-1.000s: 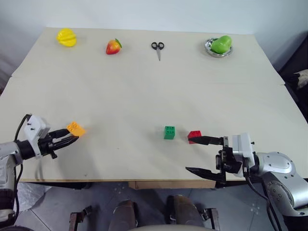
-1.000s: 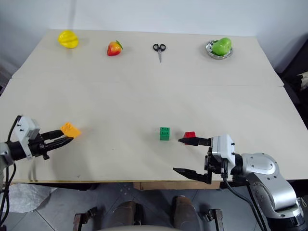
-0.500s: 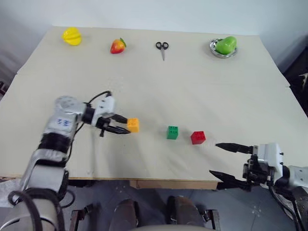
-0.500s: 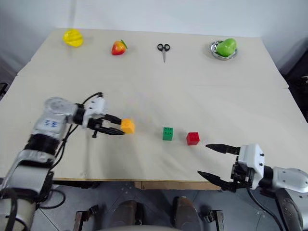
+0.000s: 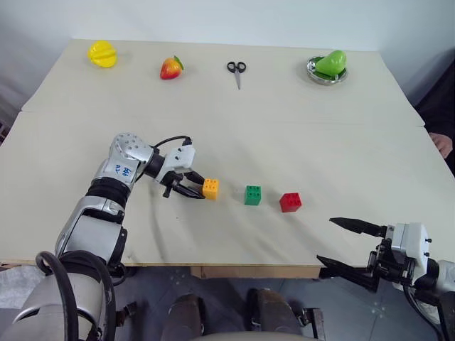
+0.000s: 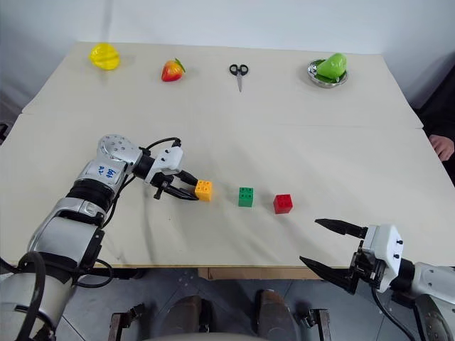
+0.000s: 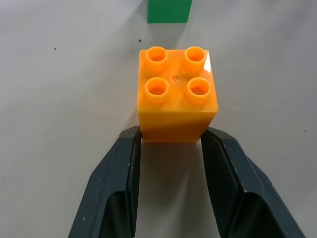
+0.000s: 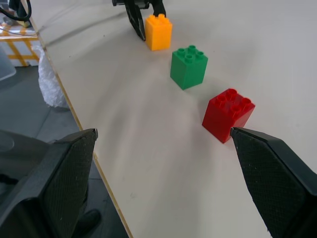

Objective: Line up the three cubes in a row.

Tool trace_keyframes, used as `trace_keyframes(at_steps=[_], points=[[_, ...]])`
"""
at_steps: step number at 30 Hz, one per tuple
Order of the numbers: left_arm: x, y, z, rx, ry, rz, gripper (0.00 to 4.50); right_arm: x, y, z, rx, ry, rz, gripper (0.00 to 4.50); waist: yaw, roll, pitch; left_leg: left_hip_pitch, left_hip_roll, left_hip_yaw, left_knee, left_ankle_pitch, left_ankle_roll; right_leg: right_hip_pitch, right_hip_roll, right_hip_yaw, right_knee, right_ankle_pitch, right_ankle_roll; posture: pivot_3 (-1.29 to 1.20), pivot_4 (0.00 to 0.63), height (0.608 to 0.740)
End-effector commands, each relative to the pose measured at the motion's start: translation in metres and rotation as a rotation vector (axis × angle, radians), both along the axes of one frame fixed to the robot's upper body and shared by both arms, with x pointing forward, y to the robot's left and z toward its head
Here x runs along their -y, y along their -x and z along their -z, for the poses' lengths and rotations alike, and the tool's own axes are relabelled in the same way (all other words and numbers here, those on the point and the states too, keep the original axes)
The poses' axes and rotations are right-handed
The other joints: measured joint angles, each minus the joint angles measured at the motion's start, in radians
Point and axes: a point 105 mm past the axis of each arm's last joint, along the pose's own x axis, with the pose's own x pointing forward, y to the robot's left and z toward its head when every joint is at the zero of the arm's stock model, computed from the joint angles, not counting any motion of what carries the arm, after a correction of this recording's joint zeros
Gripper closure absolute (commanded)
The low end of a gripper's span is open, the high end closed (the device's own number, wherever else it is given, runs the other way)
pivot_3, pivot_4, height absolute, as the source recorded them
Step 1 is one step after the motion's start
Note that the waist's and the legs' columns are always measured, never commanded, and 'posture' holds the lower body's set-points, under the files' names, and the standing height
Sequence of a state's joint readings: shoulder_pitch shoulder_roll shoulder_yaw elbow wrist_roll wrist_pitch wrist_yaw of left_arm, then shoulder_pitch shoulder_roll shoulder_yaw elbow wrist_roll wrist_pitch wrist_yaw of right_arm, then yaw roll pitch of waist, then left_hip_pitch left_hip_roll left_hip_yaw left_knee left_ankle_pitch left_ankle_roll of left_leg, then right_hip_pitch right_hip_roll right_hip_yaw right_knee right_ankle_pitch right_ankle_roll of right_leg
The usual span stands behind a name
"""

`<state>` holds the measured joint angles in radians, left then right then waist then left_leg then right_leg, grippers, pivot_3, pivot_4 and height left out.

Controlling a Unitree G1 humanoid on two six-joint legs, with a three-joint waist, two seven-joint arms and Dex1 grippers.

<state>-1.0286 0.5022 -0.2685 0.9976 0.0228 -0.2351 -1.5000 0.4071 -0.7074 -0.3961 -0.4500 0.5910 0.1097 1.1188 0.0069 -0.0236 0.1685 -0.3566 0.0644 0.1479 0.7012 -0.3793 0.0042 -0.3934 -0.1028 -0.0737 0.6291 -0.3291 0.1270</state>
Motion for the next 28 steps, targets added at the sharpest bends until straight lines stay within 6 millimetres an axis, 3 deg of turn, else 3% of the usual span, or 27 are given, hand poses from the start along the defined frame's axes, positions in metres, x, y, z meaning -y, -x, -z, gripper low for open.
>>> trace_keyframes(at_steps=[1, 5, 8, 14, 19, 28], points=[[0.003, 0.006, -0.004, -0.028, 0.028, 0.037, 2.69, -0.005, 0.001, -0.005, 0.035, -0.002, -0.011, 0.00, 0.000, 0.000, 0.000, 0.000, 0.000, 0.000, 0.000, 0.000, 0.000, 0.000, 0.000, 0.000, 0.000, 0.000, 0.000, 0.00, 0.150, 0.740], [-0.001, 0.010, -0.014, -0.027, 0.117, 0.020, 1.53, -0.005, -0.002, -0.004, 0.038, -0.002, -0.018, 0.00, 0.000, 0.000, 0.000, 0.000, 0.000, 0.000, 0.000, 0.000, 0.000, 0.000, 0.000, 0.000, 0.000, 0.000, 0.000, 0.00, 0.150, 0.740], [-0.023, 0.015, -0.029, -0.023, 0.210, -0.021, 0.66, -0.001, -0.007, -0.011, 0.077, -0.028, -0.008, 0.00, -0.005, 0.000, 0.000, -0.001, 0.000, 0.000, 0.000, 0.000, 0.000, -0.001, 0.000, 0.000, 0.000, 0.000, 0.000, 0.00, 0.150, 0.740], [-0.084, 0.047, -0.036, 0.011, 0.288, -0.142, 0.66, 0.010, -0.004, -0.018, 0.071, -0.016, -0.072, 0.00, -0.013, 0.005, 0.002, 0.002, 0.001, -0.001, -0.001, 0.000, 0.000, -0.001, 0.000, 0.003, 0.001, 0.000, 0.000, 0.00, 0.150, 0.740], [-0.123, 0.074, -0.032, 0.044, 0.320, -0.295, 0.66, 0.019, -0.017, -0.025, 0.134, 0.018, -0.080, 0.00, -0.006, 0.005, 0.003, 0.002, 0.001, -0.001, 0.000, 0.000, 0.001, -0.001, -0.001, 0.005, 0.002, 0.000, -0.001, 0.00, 0.150, 0.740], [-0.123, 0.085, -0.035, 0.096, 0.398, -0.372, 0.66, 0.022, -0.021, -0.024, 0.123, 0.000, -0.126, 0.00, 0.015, 0.007, 0.003, 0.003, -0.001, -0.001, 0.002, -0.001, 0.001, -0.002, -0.003, 0.006, 0.008, 0.000, -0.001, 0.00, 0.150, 0.740]])
